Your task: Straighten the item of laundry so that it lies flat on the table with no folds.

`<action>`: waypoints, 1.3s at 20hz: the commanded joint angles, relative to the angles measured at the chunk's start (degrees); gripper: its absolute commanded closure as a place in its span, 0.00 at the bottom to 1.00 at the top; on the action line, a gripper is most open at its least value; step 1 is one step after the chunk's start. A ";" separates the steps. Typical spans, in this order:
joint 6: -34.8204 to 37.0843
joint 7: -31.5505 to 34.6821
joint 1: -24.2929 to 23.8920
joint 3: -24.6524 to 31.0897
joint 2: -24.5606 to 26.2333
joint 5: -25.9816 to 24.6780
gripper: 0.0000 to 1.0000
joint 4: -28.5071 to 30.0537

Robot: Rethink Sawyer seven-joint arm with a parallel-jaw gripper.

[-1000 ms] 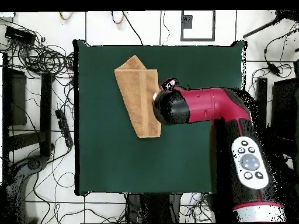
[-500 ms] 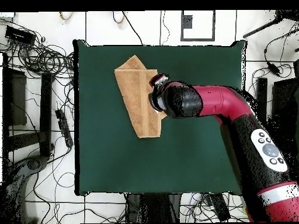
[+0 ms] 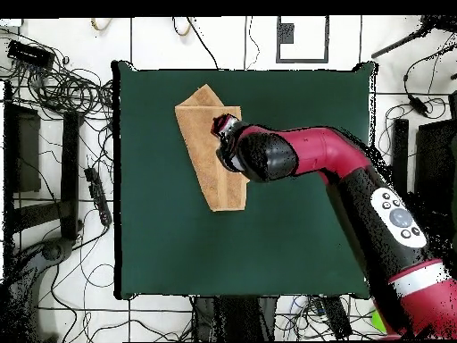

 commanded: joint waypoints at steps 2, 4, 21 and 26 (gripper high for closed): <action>-0.48 -23.03 1.92 7.05 4.00 -6.48 0.00 2.69; 0.22 -24.48 2.05 6.45 4.74 -7.83 0.00 1.14; 10.67 -44.47 -0.44 5.30 6.90 -11.53 0.00 -5.00; 13.57 -49.29 0.08 4.58 4.28 -12.22 0.00 -5.56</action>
